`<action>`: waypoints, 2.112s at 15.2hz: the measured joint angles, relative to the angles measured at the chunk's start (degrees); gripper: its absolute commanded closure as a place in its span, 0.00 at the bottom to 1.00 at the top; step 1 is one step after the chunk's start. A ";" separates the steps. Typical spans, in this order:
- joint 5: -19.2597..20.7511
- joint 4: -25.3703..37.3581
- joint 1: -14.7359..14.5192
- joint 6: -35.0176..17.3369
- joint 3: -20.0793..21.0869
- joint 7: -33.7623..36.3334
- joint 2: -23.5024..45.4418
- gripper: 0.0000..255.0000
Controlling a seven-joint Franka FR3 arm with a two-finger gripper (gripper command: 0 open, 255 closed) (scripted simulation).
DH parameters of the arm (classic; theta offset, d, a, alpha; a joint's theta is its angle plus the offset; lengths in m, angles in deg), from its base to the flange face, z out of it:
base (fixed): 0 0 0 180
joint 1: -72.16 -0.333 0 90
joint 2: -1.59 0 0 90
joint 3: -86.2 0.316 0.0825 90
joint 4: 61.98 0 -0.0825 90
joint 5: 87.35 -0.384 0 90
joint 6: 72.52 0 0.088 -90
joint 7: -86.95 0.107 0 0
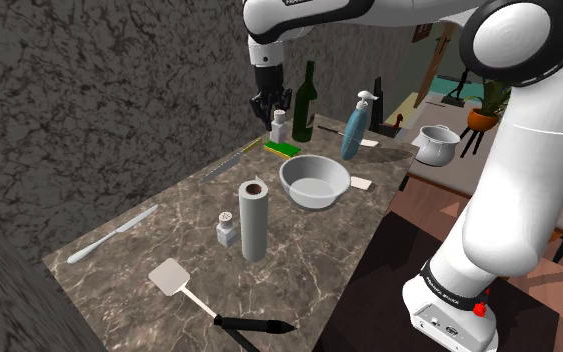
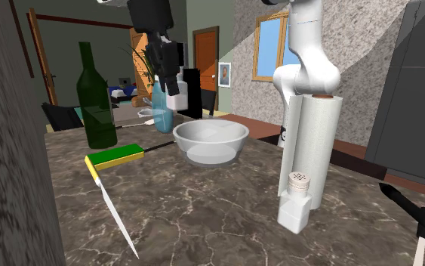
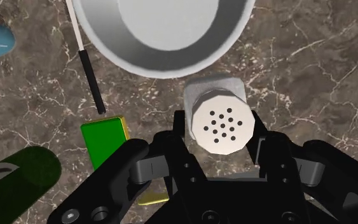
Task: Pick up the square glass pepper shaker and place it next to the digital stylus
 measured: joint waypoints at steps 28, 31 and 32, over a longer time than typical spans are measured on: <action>-12.67 -35.54 -14.75 -6.79 16.14 26.14 -30.78 1.00; -12.86 -37.53 -14.89 -9.21 16.54 26.20 -30.33 1.00; -12.87 -37.97 -14.90 -9.87 16.63 26.20 -30.11 1.00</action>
